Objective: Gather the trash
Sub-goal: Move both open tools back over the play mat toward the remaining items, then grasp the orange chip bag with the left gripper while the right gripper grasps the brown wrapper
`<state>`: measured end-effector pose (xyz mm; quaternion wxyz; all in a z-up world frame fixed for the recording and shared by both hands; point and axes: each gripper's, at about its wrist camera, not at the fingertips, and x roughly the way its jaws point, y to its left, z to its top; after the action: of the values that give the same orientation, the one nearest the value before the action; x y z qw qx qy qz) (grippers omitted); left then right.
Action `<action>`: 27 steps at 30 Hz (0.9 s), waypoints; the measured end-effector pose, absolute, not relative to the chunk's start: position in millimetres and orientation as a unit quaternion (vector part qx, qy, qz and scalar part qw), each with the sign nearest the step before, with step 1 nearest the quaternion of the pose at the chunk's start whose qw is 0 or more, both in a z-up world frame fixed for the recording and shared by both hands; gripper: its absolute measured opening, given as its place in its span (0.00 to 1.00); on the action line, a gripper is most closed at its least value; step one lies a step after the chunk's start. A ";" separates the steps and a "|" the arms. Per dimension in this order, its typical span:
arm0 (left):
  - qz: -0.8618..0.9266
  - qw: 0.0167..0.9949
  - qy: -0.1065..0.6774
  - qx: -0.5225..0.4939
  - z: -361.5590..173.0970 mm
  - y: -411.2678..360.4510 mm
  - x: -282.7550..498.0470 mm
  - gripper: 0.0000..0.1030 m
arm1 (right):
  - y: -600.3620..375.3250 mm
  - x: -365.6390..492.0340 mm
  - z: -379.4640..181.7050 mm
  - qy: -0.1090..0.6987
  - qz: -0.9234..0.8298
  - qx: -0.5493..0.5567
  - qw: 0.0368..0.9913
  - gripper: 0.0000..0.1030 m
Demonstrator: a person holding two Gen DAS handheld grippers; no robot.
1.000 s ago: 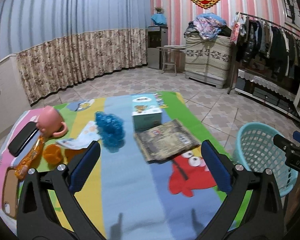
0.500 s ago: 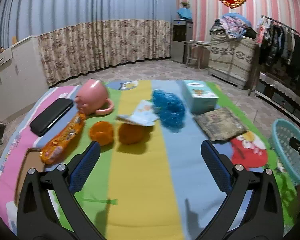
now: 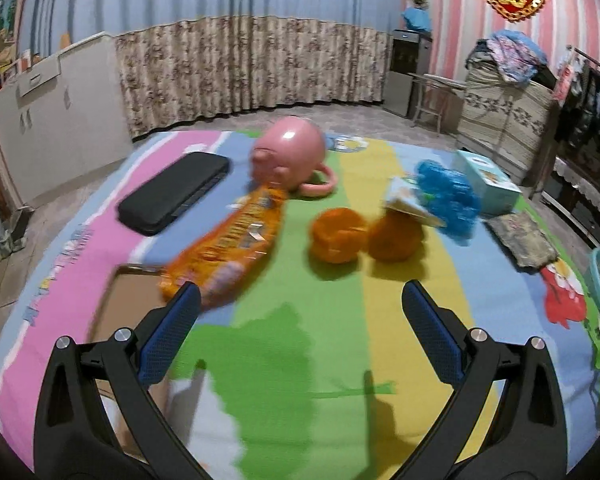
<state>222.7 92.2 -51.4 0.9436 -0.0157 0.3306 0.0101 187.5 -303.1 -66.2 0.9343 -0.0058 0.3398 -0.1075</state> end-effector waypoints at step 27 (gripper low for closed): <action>0.005 0.913 0.409 -0.001 -81.6 135.2 281.9 0.41 | -289.7 206.2 -70.8 0.370 -0.071 0.023 0.926 0.92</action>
<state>281.9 135.2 -81.6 0.9125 -0.0010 0.4090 0.0053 206.2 -289.7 -70.8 0.9261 0.0233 0.3699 -0.0707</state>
